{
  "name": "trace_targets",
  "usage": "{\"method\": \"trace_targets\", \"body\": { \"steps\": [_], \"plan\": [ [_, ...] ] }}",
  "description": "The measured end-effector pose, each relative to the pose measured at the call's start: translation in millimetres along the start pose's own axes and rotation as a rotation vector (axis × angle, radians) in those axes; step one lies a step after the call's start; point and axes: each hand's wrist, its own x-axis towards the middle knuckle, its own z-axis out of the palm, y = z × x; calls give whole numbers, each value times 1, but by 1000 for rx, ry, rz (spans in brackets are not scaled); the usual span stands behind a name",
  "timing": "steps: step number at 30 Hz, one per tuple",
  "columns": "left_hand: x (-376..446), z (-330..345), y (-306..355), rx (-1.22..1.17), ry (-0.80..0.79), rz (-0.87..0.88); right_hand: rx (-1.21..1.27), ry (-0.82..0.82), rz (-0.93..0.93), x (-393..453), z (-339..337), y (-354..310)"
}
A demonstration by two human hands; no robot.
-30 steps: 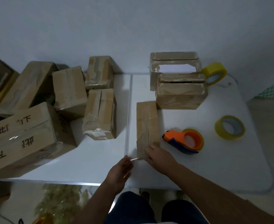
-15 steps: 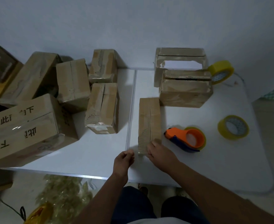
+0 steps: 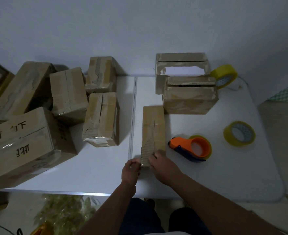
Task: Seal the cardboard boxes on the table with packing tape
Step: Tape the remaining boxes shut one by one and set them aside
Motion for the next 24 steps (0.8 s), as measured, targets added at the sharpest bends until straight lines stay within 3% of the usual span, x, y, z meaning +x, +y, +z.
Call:
{"method": "trace_targets", "body": {
  "steps": [8,14,18,24],
  "plan": [
    [4,-3,15,238,137,104,24,22,9,-3,-3,0],
    [-16,-31,12,278,35,159,-135,180,-123,-10,-8,5],
    [-25,-24,18,281,-60,163,-190,155,-119,-10,-13,10],
    [-29,-9,21,709,-64,434,-222,75,-70,-8,-11,13]
  ]
}}
